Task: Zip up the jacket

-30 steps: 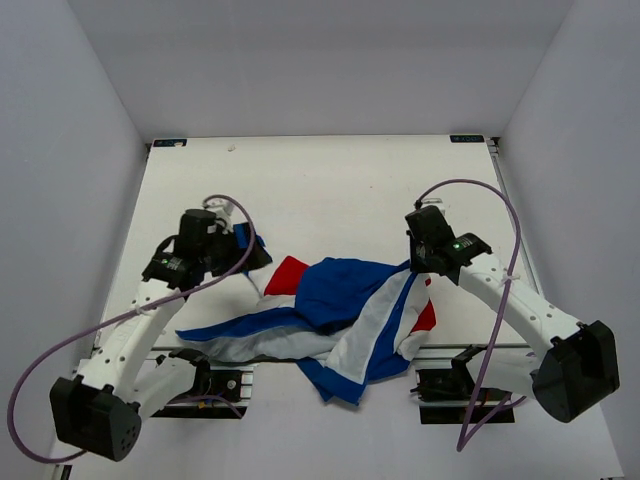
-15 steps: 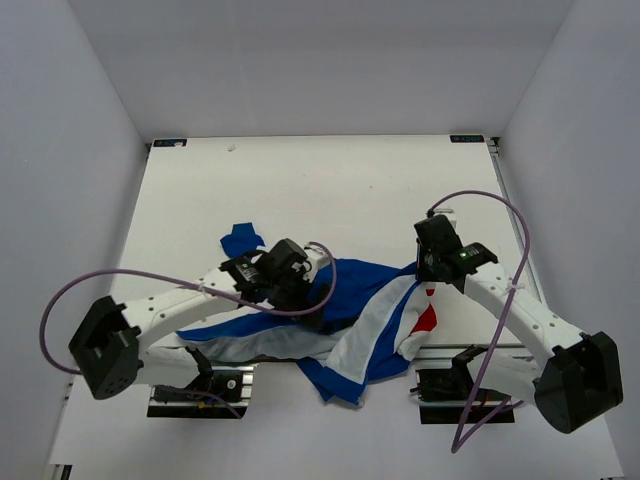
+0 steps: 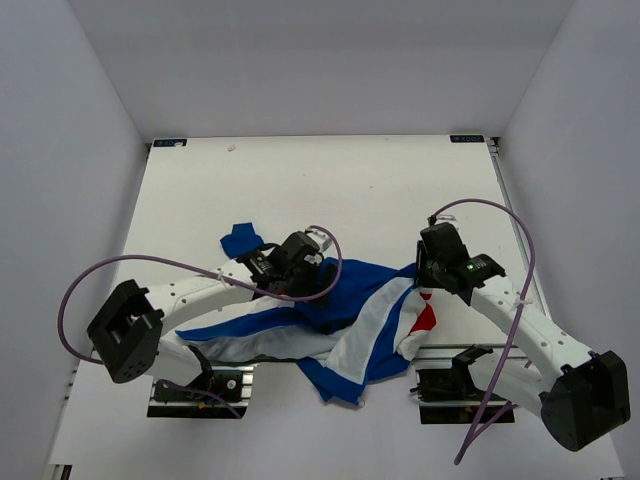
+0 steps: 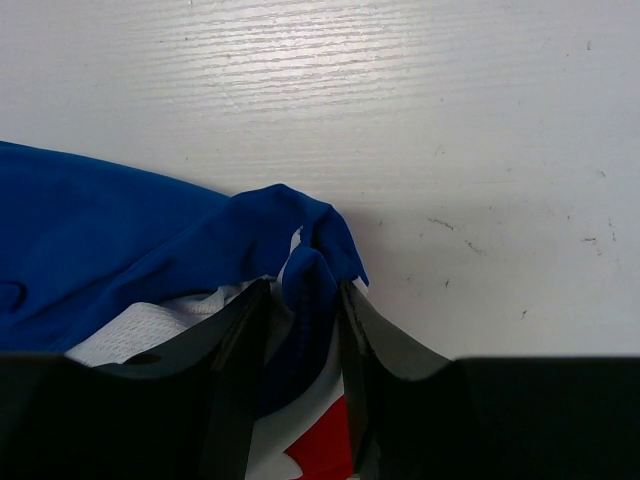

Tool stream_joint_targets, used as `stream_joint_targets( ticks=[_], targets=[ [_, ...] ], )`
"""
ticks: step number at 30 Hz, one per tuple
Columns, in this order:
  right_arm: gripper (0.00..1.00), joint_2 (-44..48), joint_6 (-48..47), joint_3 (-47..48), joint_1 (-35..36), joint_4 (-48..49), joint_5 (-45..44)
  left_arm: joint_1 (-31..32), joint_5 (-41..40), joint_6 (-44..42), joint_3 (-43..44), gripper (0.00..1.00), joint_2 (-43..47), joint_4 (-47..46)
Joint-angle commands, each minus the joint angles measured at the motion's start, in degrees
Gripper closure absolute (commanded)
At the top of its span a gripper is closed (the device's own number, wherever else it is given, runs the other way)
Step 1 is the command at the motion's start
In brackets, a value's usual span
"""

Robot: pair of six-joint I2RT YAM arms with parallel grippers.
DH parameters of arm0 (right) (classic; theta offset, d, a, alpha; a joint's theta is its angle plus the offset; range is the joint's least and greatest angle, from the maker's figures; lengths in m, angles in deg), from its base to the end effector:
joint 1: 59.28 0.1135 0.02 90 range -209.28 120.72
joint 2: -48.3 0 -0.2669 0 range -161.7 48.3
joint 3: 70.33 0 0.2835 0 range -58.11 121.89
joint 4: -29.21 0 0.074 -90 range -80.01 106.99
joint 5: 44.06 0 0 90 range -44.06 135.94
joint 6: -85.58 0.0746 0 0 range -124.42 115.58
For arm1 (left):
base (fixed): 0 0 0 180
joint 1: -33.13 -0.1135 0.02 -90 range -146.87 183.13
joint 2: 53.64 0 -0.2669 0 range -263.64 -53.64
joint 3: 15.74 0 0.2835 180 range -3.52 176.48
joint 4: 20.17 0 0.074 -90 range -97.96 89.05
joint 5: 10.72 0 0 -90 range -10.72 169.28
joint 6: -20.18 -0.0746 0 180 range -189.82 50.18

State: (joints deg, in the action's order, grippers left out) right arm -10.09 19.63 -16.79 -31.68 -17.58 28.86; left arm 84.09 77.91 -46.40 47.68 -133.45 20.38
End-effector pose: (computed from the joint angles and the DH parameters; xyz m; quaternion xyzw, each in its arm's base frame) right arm 0.2342 0.0977 0.2029 0.0198 0.9351 0.0153 0.3535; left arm 0.2066 -0.2519 0.1717 0.2249 0.9319 -0.1628 0.2336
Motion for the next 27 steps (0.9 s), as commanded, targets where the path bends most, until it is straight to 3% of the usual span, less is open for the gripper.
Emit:
stream_joint_targets(
  ticks=[1,4,5,7,8,9,10,12,15,22,27],
  targets=[
    [0.6,1.2,0.8,0.2,-0.1,1.6,1.3,0.0,0.5,0.4,2.0,0.09,-1.0,-2.4],
    [0.6,2.1,0.6,0.0,-0.2,2.0,1.3,-0.1,0.3,0.7,2.0,0.25,-2.4,-2.1],
    [0.6,2.4,0.4,-0.1,-0.2,2.0,1.3,-0.1,0.2,0.9,2.1,0.42,-2.7,-2.2],
    [0.61,2.8,0.3,-0.1,-0.1,2.1,1.5,0.0,-0.1,1.1,2.9,0.67,-2.6,-2.5],
    [0.62,2.8,0.1,-0.1,-0.1,2.2,1.8,-0.1,-0.8,1.3,3.5,0.89,-2.5,-2.4],
    [0.64,2.8,-0.6,-0.3,-0.1,2.5,2.1,-0.1,-1.4,1.3,4.4,0.98,-1.7,-2.6],
    [0.74,2.8,-1.0,-0.4,-0.2,3.3,3.1,-0.1,-1.9,1.4,4.8,1.0,-1.1,-2.8],
    [0.81,2.8,-1.9,-0.8,-0.2,4.2,4.3,0.0,-3.7,1.2,6.4,1.0,1.3,-3.5],
    [1.0,4.4,-3.2,0.0,-0.1,6.8,8.3,-0.1,-6.5,-0.2,8.2,1.0,3.7,-4.3],
    [1.0,11.5,-9.2,7.4,-0.1,12.9,15.2,-0.1,-14.4,-5.7,20.1,1.0,12.6,-6.2],
    [1.0,17.5,-14.6,12.8,-0.1,16.6,22.8,-0.1,-11.7,-11.5,31.8,1.0,17.3,-11.3]
  ],
)
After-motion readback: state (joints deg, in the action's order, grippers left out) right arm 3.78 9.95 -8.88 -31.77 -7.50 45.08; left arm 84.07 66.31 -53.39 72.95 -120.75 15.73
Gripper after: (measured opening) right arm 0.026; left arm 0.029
